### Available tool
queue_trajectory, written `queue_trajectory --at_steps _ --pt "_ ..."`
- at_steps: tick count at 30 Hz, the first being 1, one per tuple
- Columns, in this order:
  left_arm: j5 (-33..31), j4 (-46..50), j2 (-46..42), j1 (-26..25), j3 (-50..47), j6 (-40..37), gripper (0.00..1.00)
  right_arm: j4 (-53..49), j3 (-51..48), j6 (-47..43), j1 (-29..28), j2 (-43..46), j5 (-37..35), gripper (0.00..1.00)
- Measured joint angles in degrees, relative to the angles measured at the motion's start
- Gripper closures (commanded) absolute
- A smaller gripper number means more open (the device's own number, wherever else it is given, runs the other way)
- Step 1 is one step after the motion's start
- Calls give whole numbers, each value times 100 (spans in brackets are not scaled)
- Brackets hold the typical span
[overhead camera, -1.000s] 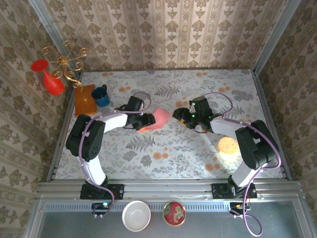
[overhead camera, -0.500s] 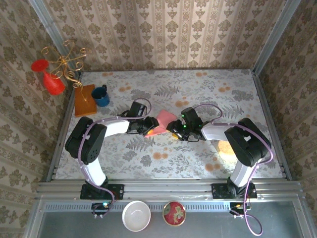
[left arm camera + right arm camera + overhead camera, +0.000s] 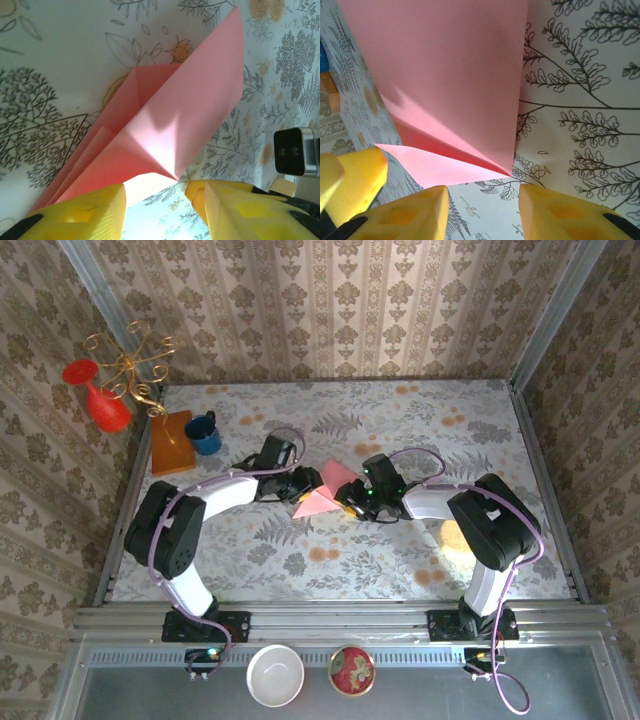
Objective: Fold a paper plane with a square sheet of paper (pick it up from the middle)
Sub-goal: Move the paper to the center of the table, then fold the wing for the fifth time at the center of the table.
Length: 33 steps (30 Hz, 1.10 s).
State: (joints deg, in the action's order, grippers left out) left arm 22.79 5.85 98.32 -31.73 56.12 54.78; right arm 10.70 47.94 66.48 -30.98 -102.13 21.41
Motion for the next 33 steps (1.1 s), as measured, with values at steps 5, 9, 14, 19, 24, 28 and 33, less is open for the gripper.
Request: queue_trajectory --at_steps 5,9,14,19,24,28,33 --pt "35 -2 393 0 144 -59 55 2 0 17 0 0 0 54" --pt "37 -2 599 44 125 -55 55 2 0 20 0 0 0 52" --pt "238 -409 603 157 -122 107 54 37 0 22 0 0 0 51" --pt "278 -809 509 190 -378 363 54 153 15 24 0 -81 24 52" --pt "404 -1342 444 275 -684 800 54 205 68 94 -11 -170 74 53" --pt "579 -1698 439 350 -846 1106 54 286 83 109 -22 -203 109 55" --pt "660 -1827 439 387 -892 1268 54 302 221 122 -22 -339 129 58"
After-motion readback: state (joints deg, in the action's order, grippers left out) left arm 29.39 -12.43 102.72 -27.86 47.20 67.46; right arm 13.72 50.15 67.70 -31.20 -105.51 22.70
